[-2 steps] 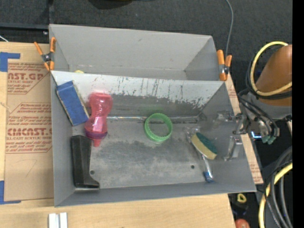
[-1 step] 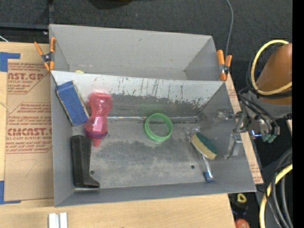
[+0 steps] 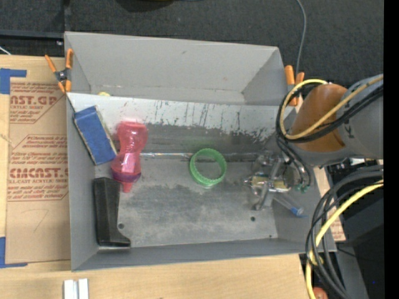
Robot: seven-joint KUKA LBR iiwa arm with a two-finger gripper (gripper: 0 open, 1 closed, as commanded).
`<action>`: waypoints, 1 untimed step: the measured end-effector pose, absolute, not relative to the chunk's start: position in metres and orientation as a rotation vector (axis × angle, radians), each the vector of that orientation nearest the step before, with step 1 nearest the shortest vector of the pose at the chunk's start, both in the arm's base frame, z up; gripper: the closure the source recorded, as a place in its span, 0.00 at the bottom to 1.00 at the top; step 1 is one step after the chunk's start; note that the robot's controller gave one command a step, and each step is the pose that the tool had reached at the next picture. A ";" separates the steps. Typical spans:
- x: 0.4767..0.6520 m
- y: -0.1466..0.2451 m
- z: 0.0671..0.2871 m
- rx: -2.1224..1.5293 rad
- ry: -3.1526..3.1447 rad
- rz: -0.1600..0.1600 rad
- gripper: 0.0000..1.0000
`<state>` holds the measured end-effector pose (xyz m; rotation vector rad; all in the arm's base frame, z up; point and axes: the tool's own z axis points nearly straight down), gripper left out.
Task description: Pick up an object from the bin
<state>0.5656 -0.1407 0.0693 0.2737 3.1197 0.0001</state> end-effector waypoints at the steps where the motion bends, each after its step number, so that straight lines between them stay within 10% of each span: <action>1: 0.544 -0.144 0.070 0.464 3.093 -0.003 0.00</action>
Offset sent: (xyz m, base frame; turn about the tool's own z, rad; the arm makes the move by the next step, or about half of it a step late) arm -0.0204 -0.0132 0.0307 0.0008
